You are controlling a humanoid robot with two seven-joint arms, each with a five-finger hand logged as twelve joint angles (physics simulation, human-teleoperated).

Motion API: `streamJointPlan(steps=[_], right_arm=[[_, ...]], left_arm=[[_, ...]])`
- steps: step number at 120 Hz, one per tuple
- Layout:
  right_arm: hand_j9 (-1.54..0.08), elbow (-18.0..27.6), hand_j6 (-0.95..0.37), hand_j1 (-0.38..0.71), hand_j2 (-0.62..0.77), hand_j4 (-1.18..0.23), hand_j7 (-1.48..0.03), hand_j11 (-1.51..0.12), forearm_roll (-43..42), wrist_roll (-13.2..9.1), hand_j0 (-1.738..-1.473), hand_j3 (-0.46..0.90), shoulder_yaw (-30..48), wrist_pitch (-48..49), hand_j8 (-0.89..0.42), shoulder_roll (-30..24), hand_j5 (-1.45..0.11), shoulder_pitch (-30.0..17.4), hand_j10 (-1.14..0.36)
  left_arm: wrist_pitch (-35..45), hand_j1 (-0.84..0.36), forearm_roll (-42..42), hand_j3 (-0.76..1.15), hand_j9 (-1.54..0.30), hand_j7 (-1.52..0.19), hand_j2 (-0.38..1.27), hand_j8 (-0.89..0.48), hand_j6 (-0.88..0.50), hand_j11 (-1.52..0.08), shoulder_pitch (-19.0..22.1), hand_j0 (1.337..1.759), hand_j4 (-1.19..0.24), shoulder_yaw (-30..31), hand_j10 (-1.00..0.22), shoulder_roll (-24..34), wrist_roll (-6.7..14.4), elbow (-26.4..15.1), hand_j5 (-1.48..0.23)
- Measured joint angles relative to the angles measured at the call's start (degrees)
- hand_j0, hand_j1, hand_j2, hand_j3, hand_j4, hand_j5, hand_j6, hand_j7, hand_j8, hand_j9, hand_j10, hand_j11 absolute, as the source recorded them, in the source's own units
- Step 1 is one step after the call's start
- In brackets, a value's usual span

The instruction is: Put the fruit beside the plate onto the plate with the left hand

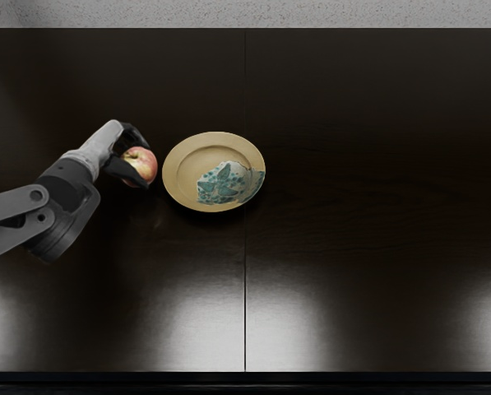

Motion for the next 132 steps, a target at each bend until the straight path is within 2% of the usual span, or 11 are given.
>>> streamJointPlan(steps=[42,68,82,87,104,131,132], right_arm=[[0.0,0.0,0.0,-0.35,0.0,0.0,0.0,0.0,0.0,0.0,-1.658,0.0,0.0,0.0,0.0,0.0,0.0,0.5,0.0],[0.0,0.0,0.0,-0.35,0.0,0.0,0.0,0.0,0.0,0.0,-1.658,0.0,0.0,0.0,0.0,0.2,0.0,0.5,0.0],[0.0,0.0,0.0,-0.35,0.0,0.0,0.0,0.0,0.0,0.0,-1.658,0.0,0.0,0.0,0.0,0.3,0.0,0.7,0.0],[0.0,0.0,0.0,-0.35,0.0,0.0,0.0,0.0,0.0,0.0,-1.658,0.0,0.0,0.0,0.0,0.3,0.0,0.8,0.0],[0.0,0.0,0.0,-0.35,0.0,0.0,0.0,0.0,0.0,-0.1,-1.658,0.0,0.0,0.0,0.0,0.3,0.0,1.0,0.0],[0.0,0.0,0.0,-0.35,0.0,0.0,0.0,0.0,0.0,-0.1,-1.658,0.0,-1.0,0.0,0.0,1.3,0.0,1.6,0.0],[0.0,0.0,0.0,-0.35,0.0,0.0,0.0,0.0,0.0,-0.1,-1.658,0.0,-1.0,0.0,0.0,1.3,0.0,1.6,0.0]], left_arm=[[-2.0,-0.24,-0.4,0.0,-1.02,-1.09,0.5,-0.31,-0.29,-1.03,-5.3,1.653,-0.59,-0.2,-0.53,2.8,0.0,0.3,-1.13],[-4.1,-0.16,-0.9,0.0,-1.03,-1.08,0.38,-0.36,-0.35,-1.03,-9.3,1.653,-0.67,-0.4,-0.57,2.4,0.0,0.4,-1.12],[-4.9,-0.26,-2.5,0.0,-1.03,-1.08,0.57,-0.31,-0.32,-1.03,-11.9,1.654,-0.69,-0.2,-0.53,1.1,0.0,0.4,-1.12],[-5.2,-0.28,-3.0,0.0,-1.03,-1.08,0.63,-0.35,-0.33,-1.03,-12.0,1.654,-0.7,-0.1,-0.56,-0.2,0.0,0.3,-1.12],[-5.6,-0.27,-3.8,0.0,-1.03,-1.07,0.61,-0.38,-0.34,-1.03,-12.5,1.655,-0.71,0.1,-0.59,-5.6,0.0,0.8,-1.12],[-5.7,-0.34,-4.0,0.0,-1.04,-1.07,0.74,-0.34,-0.32,-1.05,-13.1,1.654,-0.72,0.2,-0.57,-9.0,0.0,1.5,-1.14],[-5.7,-0.34,-4.0,0.0,-1.04,-1.06,0.73,-0.38,-0.33,-1.05,-13.2,1.654,-0.73,0.2,-0.56,-9.1,0.0,1.5,-1.13]])
